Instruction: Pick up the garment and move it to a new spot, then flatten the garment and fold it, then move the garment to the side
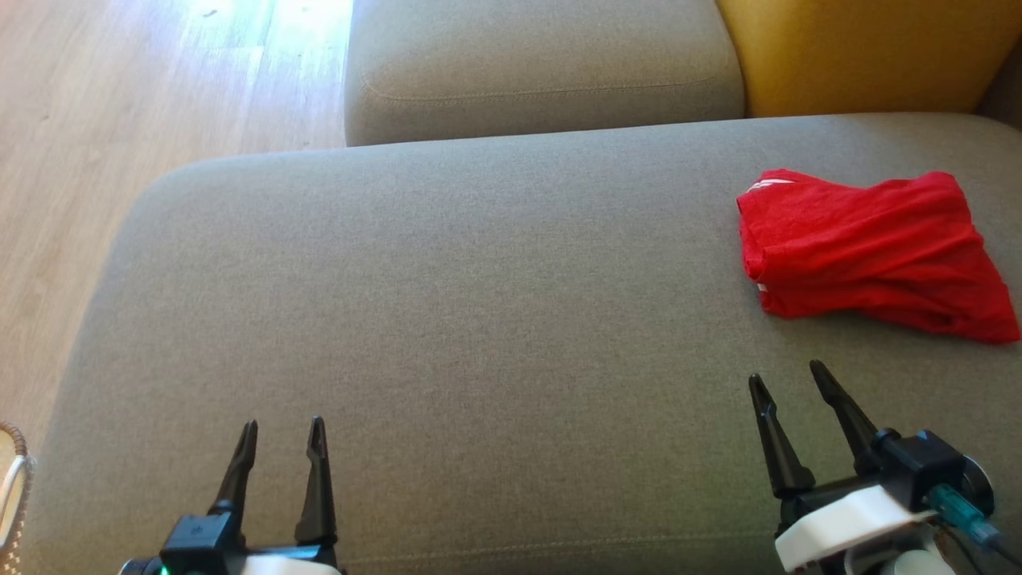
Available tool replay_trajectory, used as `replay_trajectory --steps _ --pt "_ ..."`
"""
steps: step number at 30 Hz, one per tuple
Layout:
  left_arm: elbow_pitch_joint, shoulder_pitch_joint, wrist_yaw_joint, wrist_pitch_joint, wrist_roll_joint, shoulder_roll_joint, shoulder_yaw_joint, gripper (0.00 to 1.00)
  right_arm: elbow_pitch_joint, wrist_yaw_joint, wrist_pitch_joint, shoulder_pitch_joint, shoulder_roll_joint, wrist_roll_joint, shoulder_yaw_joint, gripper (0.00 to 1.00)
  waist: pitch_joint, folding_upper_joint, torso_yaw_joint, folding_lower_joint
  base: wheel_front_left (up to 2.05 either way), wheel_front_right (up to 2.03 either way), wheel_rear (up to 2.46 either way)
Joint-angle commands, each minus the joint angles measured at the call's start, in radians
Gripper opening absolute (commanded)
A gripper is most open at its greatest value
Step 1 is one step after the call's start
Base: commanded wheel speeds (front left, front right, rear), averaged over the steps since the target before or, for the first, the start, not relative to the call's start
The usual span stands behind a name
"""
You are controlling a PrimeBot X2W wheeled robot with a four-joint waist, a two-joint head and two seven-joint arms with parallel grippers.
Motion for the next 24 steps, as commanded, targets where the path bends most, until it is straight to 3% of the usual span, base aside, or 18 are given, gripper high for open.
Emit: replay_trajectory --steps 1,8,9,13,24 --pt "-0.029 -0.038 -0.003 -0.012 0.003 -0.006 0.041 1.00 -0.030 0.000 -0.009 -0.030 -0.003 0.007 0.023 1.00 0.001 0.0000 0.000 0.0001 0.00 0.00 0.00" --pt "-0.024 -0.040 -0.011 -0.012 -0.008 -0.006 0.043 1.00 -0.026 0.000 -0.009 -0.030 -0.003 0.010 0.022 1.00 0.007 0.0000 -0.002 0.0001 0.00 0.00 0.00" --pt "0.004 0.000 -0.009 0.000 -0.004 0.000 0.009 0.00 0.004 0.000 0.000 0.000 0.000 0.002 -0.001 0.00 0.007 0.0000 -0.002 0.0001 0.00 0.00 0.00" --pt "0.063 0.010 -0.009 0.003 -0.007 0.000 0.005 0.00 0.065 0.000 0.004 0.013 0.001 0.004 0.001 0.00 0.008 0.0000 -0.002 0.0001 0.00 0.00 0.00" --pt "0.076 -0.019 -0.026 0.025 -0.148 0.008 0.018 0.00 0.068 0.000 0.035 -0.004 0.000 0.140 -0.005 0.00 0.013 0.0000 -0.004 0.0001 0.00 0.00 0.00"
